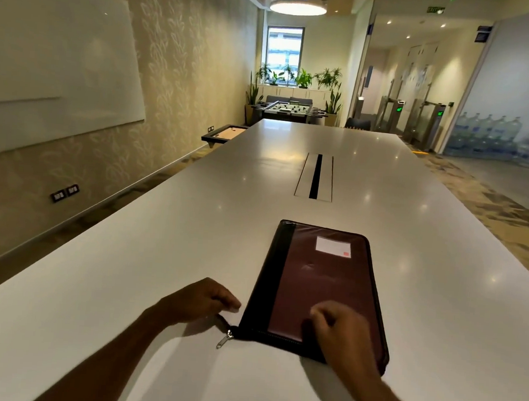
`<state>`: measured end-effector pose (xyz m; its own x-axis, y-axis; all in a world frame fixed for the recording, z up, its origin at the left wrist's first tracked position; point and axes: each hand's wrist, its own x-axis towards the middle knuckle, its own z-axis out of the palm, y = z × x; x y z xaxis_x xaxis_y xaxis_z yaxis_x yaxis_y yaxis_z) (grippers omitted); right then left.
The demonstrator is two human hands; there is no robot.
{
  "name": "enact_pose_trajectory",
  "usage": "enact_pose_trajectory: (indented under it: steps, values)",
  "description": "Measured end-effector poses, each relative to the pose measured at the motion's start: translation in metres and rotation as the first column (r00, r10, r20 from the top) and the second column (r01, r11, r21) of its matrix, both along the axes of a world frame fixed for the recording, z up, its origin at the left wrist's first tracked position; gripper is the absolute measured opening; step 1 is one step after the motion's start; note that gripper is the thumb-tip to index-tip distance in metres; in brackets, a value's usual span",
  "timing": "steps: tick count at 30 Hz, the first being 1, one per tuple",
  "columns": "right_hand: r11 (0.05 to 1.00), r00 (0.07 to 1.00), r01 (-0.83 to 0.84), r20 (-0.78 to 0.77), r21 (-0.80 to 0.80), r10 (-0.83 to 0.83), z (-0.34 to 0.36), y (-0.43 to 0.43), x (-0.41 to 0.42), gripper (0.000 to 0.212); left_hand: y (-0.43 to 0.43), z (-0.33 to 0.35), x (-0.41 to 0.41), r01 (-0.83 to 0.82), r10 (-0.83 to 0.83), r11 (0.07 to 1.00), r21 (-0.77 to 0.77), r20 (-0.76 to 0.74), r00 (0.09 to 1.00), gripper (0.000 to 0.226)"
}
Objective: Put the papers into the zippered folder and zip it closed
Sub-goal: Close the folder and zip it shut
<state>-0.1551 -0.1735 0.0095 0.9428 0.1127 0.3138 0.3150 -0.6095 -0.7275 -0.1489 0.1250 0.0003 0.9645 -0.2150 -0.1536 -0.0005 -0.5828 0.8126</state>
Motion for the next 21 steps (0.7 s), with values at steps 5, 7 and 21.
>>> enact_pose_trajectory:
  steps: [5,7,21]
  values:
    - [0.987,0.958,-0.159,-0.240,-0.004,0.153,-0.025,0.060,-0.052,0.038,0.004,0.006,-0.030,0.119,-0.142,0.965,0.233,0.086,0.986,0.035]
    - [0.989,0.954,-0.138,-0.277,-0.056,0.118,-0.032,0.078,-0.058,0.042,-0.003,0.003,-0.034,0.097,-0.156,0.943,0.319,0.167,0.973,0.027]
    - [0.944,0.991,0.095,-0.064,-0.316,-0.121,-0.046,0.134,-0.066,0.026,-0.010,0.000,-0.051,-0.009,-0.052,0.973,0.229,0.257,0.965,0.016]
